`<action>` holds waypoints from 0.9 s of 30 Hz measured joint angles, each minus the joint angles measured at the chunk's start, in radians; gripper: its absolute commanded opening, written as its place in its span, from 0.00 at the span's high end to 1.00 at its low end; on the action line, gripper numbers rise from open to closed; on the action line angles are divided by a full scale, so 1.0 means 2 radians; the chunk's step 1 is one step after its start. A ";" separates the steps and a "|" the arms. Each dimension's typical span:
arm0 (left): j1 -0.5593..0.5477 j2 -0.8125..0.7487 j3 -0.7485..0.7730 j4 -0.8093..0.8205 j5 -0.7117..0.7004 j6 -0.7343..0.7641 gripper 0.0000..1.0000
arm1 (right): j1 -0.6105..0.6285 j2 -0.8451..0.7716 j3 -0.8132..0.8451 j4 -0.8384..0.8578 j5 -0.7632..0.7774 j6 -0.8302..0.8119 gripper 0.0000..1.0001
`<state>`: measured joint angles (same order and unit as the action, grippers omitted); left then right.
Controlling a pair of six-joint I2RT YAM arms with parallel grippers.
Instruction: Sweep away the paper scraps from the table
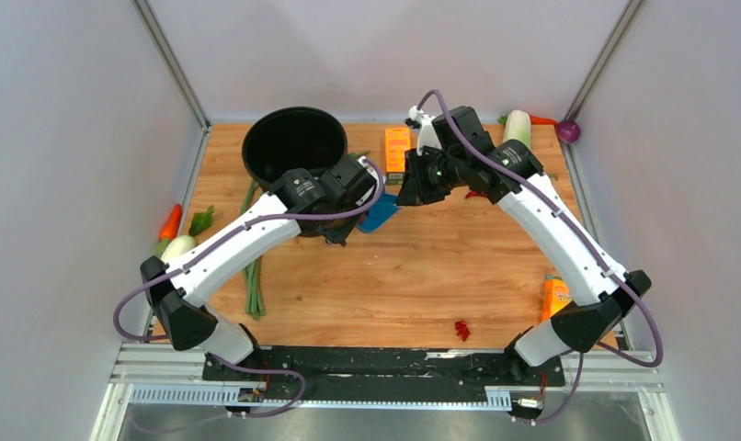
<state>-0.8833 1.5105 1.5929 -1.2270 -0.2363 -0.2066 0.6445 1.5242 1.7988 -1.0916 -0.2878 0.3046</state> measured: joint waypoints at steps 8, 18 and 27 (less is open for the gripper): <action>0.000 -0.006 0.020 -0.004 0.006 -0.005 1.00 | -0.002 -0.024 0.001 -0.016 0.033 0.002 1.00; 0.000 -0.012 0.046 -0.015 0.009 -0.013 1.00 | -0.005 -0.057 -0.002 -0.028 0.144 0.025 1.00; 0.000 -0.026 0.062 -0.019 0.013 -0.029 1.00 | -0.013 -0.116 -0.072 -0.036 0.277 0.076 1.00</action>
<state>-0.8833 1.4590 1.7176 -1.2652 -0.2111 -0.2649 0.6186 1.2930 1.6543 -1.1633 0.2665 0.4568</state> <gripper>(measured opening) 0.052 0.108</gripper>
